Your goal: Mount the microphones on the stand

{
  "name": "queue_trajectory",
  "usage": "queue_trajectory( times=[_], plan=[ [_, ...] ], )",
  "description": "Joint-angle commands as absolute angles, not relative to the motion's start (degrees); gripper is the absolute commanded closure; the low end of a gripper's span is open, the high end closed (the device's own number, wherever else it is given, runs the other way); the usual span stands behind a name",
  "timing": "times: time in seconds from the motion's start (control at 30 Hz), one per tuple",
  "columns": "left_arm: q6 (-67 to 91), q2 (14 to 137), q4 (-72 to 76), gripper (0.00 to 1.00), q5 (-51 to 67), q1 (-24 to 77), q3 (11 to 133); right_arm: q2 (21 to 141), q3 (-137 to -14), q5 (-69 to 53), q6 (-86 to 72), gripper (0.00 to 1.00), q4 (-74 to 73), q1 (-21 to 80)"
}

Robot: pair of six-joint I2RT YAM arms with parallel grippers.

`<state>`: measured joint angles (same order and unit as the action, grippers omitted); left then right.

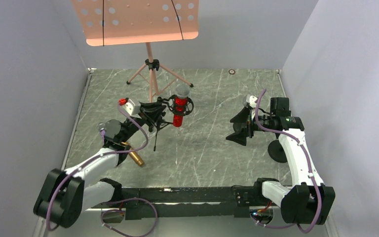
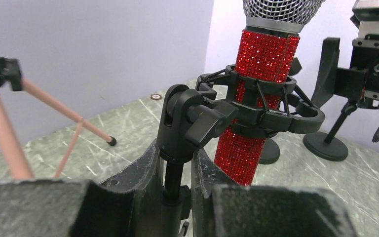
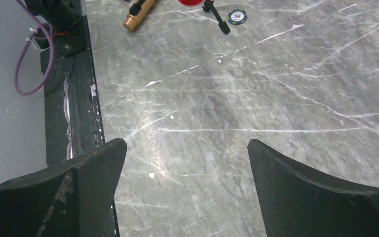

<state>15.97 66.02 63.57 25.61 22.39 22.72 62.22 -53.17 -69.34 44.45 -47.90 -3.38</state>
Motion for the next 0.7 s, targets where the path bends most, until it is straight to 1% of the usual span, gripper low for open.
queue_trajectory(
  times=[0.0, 0.17, 0.33, 0.4, 0.47, 0.67],
  plan=[
    [14.5, 56.4, 59.3, 1.00, 24.7, 19.2, 23.4, 62.1, -53.5, -70.0, 45.9, 0.00, -46.3, -2.9],
    [11.9, 48.6, 53.8, 1.00, 20.2, 14.2, 21.9, 62.2, -53.5, -69.9, 45.8, 0.00, -46.1, -2.8],
    [9.8, 45.3, 54.8, 1.00, 12.5, 10.4, 19.2, 62.7, -53.7, -70.0, 45.9, 0.00, -46.4, -2.8],
    [9.8, 46.3, 58.0, 1.00, 10.6, 8.3, 18.2, 62.8, -53.7, -70.0, 45.9, 0.00, -46.5, -2.9],
    [11.7, 48.8, 62.6, 1.00, 11.0, 4.7, 17.9, 62.9, -53.7, -70.0, 45.8, 0.00, -46.4, -2.8],
    [21.3, 60.2, 75.3, 1.00, 19.0, -6.5, 21.4, 63.8, -53.9, -70.0, 46.0, 0.00, -46.8, -2.8]
  ],
)
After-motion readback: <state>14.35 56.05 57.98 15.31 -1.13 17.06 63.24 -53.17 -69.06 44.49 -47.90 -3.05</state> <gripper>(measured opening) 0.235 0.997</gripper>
